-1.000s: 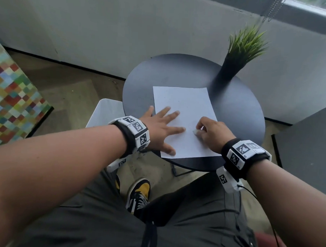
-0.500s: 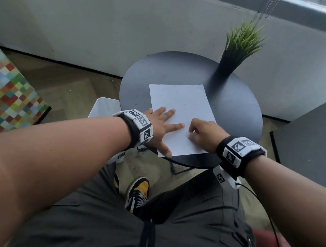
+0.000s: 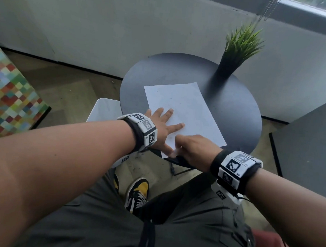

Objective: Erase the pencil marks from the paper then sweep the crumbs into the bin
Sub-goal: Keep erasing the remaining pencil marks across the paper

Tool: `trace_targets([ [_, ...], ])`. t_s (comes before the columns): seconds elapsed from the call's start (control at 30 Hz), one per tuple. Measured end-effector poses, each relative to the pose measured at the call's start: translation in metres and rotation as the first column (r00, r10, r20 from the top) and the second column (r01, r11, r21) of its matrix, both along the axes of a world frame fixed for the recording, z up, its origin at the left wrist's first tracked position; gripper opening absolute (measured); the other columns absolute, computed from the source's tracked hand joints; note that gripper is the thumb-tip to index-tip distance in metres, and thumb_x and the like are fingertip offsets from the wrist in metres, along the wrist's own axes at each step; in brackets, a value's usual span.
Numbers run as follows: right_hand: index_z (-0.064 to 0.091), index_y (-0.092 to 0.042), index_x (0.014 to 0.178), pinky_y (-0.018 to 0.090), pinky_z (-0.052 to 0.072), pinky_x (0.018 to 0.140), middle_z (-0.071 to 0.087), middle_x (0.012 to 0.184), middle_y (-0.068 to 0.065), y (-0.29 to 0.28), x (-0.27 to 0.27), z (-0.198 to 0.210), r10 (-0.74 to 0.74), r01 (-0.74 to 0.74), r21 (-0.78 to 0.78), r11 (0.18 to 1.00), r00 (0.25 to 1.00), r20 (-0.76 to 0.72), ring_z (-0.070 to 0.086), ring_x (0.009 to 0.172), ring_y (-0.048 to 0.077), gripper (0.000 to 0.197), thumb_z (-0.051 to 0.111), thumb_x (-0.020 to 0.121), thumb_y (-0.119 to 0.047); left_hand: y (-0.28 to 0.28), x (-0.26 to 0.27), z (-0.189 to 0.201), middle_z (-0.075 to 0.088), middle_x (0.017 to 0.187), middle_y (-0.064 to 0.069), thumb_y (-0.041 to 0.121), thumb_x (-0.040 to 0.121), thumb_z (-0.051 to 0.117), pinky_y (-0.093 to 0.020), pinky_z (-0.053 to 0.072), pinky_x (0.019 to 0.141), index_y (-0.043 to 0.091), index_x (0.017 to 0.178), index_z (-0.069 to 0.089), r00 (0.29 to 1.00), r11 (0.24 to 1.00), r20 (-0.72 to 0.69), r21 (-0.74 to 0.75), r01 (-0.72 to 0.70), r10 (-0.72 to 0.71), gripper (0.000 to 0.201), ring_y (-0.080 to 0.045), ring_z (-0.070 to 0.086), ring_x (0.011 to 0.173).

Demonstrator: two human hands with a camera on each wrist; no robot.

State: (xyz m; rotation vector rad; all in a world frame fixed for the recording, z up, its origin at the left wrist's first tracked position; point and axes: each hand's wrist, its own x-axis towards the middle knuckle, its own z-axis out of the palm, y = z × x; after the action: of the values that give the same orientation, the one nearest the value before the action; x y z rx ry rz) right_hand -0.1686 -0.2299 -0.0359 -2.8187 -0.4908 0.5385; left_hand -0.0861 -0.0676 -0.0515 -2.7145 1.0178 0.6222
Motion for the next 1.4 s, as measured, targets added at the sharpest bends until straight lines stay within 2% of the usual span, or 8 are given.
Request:
trace_targets([
  [0.17, 0.048, -0.019, 0.095, 0.035, 0.044, 0.070, 0.060, 0.093, 0.006, -0.030, 0.023, -0.001, -0.332, 0.335, -0.033, 0.942, 0.940, 0.073, 0.053, 0.086, 0.030, 0.013, 0.049, 0.092, -0.031, -0.001, -0.002, 0.002, -0.022, 0.162, -0.006, 0.095, 0.063, 0.044, -0.063, 0.007, 0.115, 0.054, 0.148, -0.013, 1.000, 1.000, 0.011, 0.004, -0.014, 0.014, 0.110, -0.037, -0.011, 0.149],
  [0.33, 0.044, -0.018, 0.090, 0.038, 0.045, 0.068, 0.057, 0.083, 0.004, -0.004, -0.004, -0.006, -0.057, 0.057, -0.001, 0.998, 0.998, -0.009, 0.052, 0.079, 0.031, 0.012, 0.048, 0.093, -0.029, 0.000, 0.000, 0.000, -0.023, 0.162, -0.006, 0.096, 0.063, 0.041, -0.064, 0.008, 0.115, 0.054, 0.147, -0.014, 1.000, 1.000, 0.004, 0.004, -0.019, 0.019, 0.109, -0.036, -0.012, 0.149],
  [0.5, 0.048, -0.018, 0.096, 0.036, 0.046, 0.073, 0.060, 0.095, 0.009, -0.034, 0.021, 0.001, -0.394, 0.397, -0.040, 0.917, 0.916, 0.069, 0.054, 0.088, 0.032, 0.012, 0.049, 0.092, -0.029, -0.001, -0.001, 0.002, -0.023, 0.162, -0.005, 0.095, 0.063, 0.043, -0.062, 0.006, 0.116, 0.053, 0.148, -0.015, 1.000, 1.000, -0.009, 0.002, -0.020, 0.020, 0.111, -0.035, -0.013, 0.149],
  [0.67, 0.047, -0.016, 0.092, 0.039, 0.046, 0.069, 0.060, 0.086, 0.009, 0.005, -0.004, -0.001, -0.063, 0.063, 0.018, 0.998, 0.998, -0.011, 0.054, 0.081, 0.031, 0.012, 0.049, 0.094, -0.027, 0.000, -0.001, 0.002, -0.024, 0.162, -0.006, 0.096, 0.063, 0.043, -0.062, 0.006, 0.117, 0.053, 0.148, -0.014, 1.000, 1.000, -0.021, -0.008, -0.019, 0.019, 0.111, -0.036, -0.013, 0.149],
  [0.8, 0.050, -0.018, 0.096, 0.035, 0.046, 0.074, 0.061, 0.095, 0.007, -0.023, 0.030, -0.002, -0.354, 0.355, -0.016, 0.935, 0.933, 0.065, 0.054, 0.087, 0.029, 0.014, 0.050, 0.092, -0.031, 0.001, -0.001, 0.002, -0.024, 0.162, -0.004, 0.095, 0.063, 0.043, -0.063, 0.005, 0.116, 0.053, 0.148, -0.015, 1.000, 1.000, -0.023, -0.006, -0.019, 0.019, 0.111, -0.035, -0.014, 0.149],
  [0.97, 0.050, -0.014, 0.100, 0.037, 0.047, 0.072, 0.064, 0.092, 0.008, 0.006, 0.015, 0.000, -0.007, 0.007, -0.012, 1.000, 1.000, 0.000, 0.055, 0.082, 0.029, 0.015, 0.052, 0.091, -0.026, 0.002, -0.001, 0.001, -0.024, 0.162, -0.003, 0.094, 0.063, 0.046, -0.063, 0.006, 0.116, 0.053, 0.149, -0.012, 0.999, 0.999, -0.035, -0.024, -0.033, 0.032, 0.111, -0.033, -0.015, 0.149],
  [1.17, 0.051, -0.019, 0.099, 0.035, 0.046, 0.074, 0.063, 0.099, 0.009, -0.021, 0.052, 0.002, -0.346, 0.352, -0.075, 0.933, 0.935, 0.077, 0.054, 0.089, 0.030, 0.015, 0.051, 0.092, -0.032, 0.002, 0.000, -0.002, -0.024, 0.162, -0.002, 0.096, 0.061, 0.046, -0.064, 0.007, 0.115, 0.052, 0.148, -0.014, 0.999, 0.999, -0.032, -0.027, -0.036, 0.035, 0.115, -0.033, -0.014, 0.149],
  [1.4, 0.050, -0.018, 0.108, 0.035, 0.045, 0.079, 0.065, 0.106, 0.007, 0.002, 0.029, 0.001, -0.079, 0.078, -0.024, 0.997, 0.997, -0.019, 0.057, 0.095, 0.029, 0.019, 0.053, 0.091, -0.024, 0.002, -0.002, -0.001, -0.025, 0.162, -0.001, 0.091, 0.065, 0.050, -0.063, 0.005, 0.116, 0.052, 0.149, -0.013, 0.998, 0.998, -0.051, -0.038, -0.048, 0.046, 0.112, -0.032, -0.016, 0.150],
])
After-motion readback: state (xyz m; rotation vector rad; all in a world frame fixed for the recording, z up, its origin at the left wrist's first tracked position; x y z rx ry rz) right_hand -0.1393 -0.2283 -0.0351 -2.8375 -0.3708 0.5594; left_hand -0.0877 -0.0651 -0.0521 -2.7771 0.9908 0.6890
